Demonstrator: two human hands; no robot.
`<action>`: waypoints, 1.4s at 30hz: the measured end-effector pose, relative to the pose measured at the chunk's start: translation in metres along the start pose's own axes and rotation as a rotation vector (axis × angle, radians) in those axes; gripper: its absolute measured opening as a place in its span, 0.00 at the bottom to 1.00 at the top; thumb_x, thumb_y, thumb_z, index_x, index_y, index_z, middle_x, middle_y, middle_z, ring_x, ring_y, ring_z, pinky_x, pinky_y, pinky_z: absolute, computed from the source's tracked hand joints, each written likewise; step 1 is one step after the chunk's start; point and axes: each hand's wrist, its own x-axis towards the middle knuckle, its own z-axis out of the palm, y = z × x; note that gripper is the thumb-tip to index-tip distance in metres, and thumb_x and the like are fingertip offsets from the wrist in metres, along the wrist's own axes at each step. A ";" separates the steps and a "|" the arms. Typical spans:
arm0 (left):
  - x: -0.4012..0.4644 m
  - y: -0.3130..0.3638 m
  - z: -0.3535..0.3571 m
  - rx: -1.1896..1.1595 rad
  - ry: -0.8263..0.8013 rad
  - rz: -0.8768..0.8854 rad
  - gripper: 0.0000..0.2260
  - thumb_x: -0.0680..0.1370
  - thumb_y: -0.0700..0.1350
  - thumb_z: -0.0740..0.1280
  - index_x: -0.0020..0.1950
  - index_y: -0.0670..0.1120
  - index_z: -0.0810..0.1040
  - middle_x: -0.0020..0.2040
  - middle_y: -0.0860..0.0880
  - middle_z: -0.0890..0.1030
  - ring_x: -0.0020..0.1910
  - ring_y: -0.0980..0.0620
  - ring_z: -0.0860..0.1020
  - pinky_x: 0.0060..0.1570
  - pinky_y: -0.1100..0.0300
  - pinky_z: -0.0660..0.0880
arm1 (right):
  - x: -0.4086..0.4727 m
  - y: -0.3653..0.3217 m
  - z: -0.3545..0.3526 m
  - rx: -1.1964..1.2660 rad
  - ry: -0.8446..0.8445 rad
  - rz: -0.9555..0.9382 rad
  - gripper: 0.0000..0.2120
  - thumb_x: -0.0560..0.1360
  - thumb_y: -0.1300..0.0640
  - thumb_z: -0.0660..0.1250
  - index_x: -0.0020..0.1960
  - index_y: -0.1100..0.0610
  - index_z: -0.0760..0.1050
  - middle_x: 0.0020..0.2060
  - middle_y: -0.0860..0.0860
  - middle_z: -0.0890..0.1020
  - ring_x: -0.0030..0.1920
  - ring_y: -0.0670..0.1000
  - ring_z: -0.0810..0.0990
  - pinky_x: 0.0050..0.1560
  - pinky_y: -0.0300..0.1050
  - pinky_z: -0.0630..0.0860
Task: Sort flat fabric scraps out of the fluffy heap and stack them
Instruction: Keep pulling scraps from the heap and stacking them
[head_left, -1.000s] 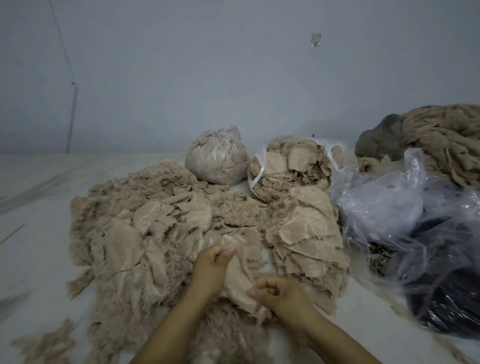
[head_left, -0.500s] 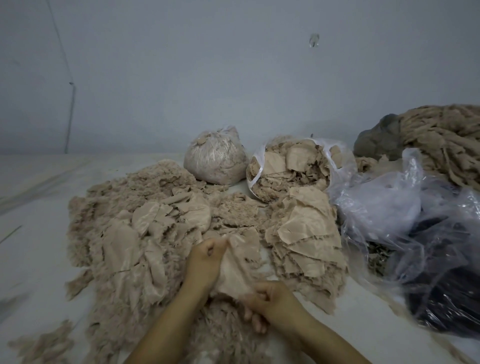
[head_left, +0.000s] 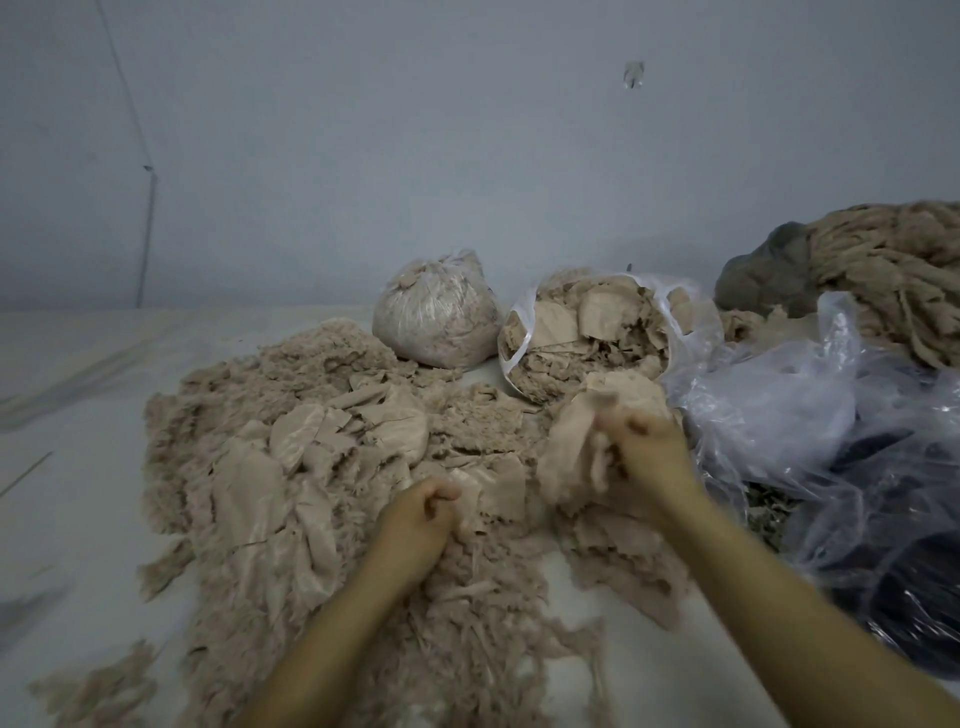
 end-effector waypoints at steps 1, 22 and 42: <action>0.002 -0.002 -0.003 0.158 0.035 0.079 0.09 0.79 0.41 0.62 0.56 0.49 0.77 0.48 0.52 0.82 0.41 0.60 0.78 0.41 0.68 0.72 | 0.015 -0.008 -0.010 -0.118 0.106 -0.039 0.07 0.77 0.56 0.65 0.45 0.59 0.78 0.38 0.57 0.78 0.36 0.57 0.78 0.40 0.51 0.76; -0.010 -0.004 -0.004 0.395 -0.185 0.505 0.06 0.76 0.38 0.66 0.44 0.45 0.82 0.42 0.51 0.77 0.42 0.60 0.74 0.47 0.64 0.71 | -0.039 0.045 0.099 0.222 -0.165 0.404 0.10 0.79 0.56 0.63 0.46 0.61 0.79 0.41 0.59 0.82 0.39 0.54 0.79 0.42 0.47 0.77; 0.018 -0.033 -0.016 0.501 -0.185 0.260 0.26 0.76 0.42 0.67 0.73 0.47 0.64 0.73 0.49 0.65 0.70 0.53 0.64 0.67 0.65 0.60 | -0.063 0.061 0.054 0.469 -0.056 -0.035 0.08 0.78 0.58 0.64 0.41 0.49 0.74 0.39 0.47 0.77 0.44 0.47 0.75 0.47 0.47 0.72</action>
